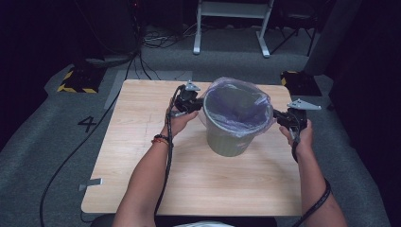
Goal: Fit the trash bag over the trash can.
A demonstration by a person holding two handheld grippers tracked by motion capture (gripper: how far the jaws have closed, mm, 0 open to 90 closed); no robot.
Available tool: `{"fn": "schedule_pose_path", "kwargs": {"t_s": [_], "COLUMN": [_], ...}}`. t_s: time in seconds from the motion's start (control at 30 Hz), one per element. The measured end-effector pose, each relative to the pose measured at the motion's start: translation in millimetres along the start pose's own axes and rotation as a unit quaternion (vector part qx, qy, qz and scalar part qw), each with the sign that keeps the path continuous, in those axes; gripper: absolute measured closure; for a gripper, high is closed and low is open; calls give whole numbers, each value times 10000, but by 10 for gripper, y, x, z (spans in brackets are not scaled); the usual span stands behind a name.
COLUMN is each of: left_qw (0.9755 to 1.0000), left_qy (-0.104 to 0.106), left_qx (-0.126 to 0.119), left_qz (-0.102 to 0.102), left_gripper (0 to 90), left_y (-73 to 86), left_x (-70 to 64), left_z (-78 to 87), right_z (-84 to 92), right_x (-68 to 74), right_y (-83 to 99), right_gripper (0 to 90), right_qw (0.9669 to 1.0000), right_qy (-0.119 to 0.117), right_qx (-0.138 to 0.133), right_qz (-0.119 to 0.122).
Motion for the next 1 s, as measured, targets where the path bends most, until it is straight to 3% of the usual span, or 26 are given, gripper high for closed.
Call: {"fn": "schedule_pose_path", "kwargs": {"t_s": [0.17,0.3,0.4,0.47,0.53,0.7,0.83,1.0], "left_qw": [9999,10000,9995,9985,9980,9969,9965,9959], "left_qy": [96,44,-86,-255,-343,-365,-252,80], "left_qx": [-26,33,23,16,-59,-252,-413,-651], "left_qz": [113,-31,-288,-479,-518,-656,-679,-617], "left_gripper": [812,794,751,666,558,394,316,263], "left_y": [99,175,237,255,259,304,343,333], "left_x": [22,20,21,51,78,84,50,-50], "left_z": [-10,25,105,189,290,533,660,776], "right_z": [-31,-5,38,70,108,232,351,470], "right_x": [8,5,41,43,35,31,72,185], "right_y": [108,160,179,212,226,278,287,221], "right_gripper": [882,866,807,747,656,526,445,359], "right_qw": [10000,9999,9993,9988,9984,9975,9957,9923], "right_qy": [-40,26,-87,-19,14,-143,-218,-295], "right_qx": [84,30,-159,-181,-234,-234,-304,-530], "right_qz": [-5,139,320,447,508,659,846,1077]}}
Point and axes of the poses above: each handheld gripper's, and its own axes: z roughly backward along the jaws, y roughly out of its underside, x roughly to its left, the point moved 9 cm from there along -z, roughly forward along the jaws, and after that the axes turned 1 degree about y, right-handed, at the moved point
